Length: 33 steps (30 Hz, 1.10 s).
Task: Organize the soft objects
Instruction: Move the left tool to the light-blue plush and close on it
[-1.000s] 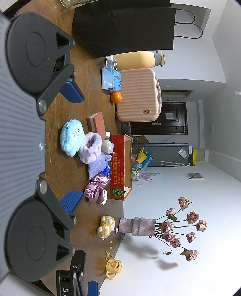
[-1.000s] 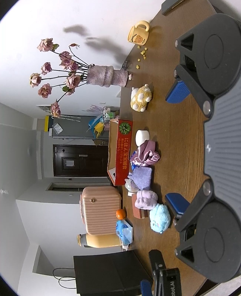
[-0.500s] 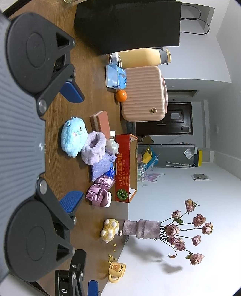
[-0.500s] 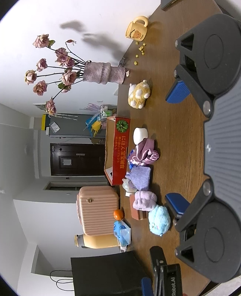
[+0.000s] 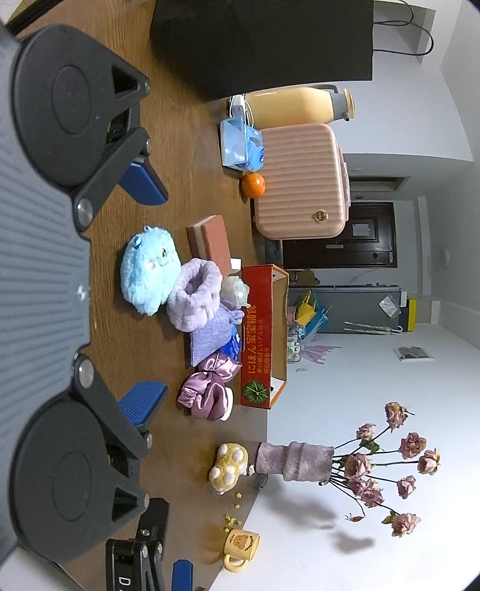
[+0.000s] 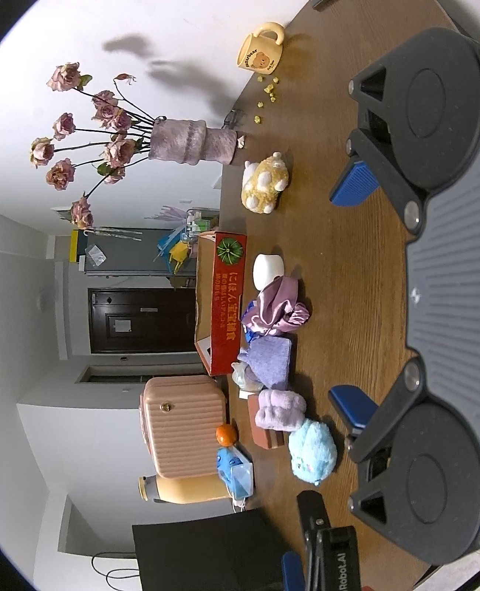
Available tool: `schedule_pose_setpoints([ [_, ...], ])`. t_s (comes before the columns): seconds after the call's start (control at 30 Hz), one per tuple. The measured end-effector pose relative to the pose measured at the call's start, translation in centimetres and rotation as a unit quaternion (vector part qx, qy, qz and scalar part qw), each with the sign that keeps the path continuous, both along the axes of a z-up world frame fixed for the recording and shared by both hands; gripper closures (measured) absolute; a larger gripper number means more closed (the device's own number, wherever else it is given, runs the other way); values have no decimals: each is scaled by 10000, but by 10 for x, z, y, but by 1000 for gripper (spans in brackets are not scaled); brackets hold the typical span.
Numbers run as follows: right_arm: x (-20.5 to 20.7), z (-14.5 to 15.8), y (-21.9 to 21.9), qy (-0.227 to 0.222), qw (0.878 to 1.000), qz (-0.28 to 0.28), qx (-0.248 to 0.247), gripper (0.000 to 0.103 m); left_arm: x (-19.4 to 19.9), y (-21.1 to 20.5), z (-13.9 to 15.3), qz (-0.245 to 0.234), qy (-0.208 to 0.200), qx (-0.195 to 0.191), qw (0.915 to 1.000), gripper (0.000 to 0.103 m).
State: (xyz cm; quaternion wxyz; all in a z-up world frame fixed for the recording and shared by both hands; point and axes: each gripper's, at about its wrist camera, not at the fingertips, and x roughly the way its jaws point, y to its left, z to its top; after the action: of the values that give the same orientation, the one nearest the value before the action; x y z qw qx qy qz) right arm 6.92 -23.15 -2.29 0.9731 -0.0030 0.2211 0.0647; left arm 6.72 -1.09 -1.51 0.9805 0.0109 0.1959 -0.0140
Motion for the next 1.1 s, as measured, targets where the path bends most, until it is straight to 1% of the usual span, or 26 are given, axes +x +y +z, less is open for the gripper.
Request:
schedule_pose_setpoints([
  [0.27, 19, -5, 0, 96, 9999, -24, 32, 0, 23, 1, -6, 33, 135, 48, 9999, 0],
  [0.53, 40, -12, 0, 190, 9998, -60, 58, 0, 47, 5, -12, 68, 276, 174, 9994, 0],
  [0.77, 57, -17, -1, 252, 9996, -98, 87, 0, 72, 6, -17, -83, 411, 338, 9986, 0],
  [1.1, 78, -24, 0, 393, 9991, -169, 72, 0, 107, 8, -32, -264, 780, 626, 9946, 0],
])
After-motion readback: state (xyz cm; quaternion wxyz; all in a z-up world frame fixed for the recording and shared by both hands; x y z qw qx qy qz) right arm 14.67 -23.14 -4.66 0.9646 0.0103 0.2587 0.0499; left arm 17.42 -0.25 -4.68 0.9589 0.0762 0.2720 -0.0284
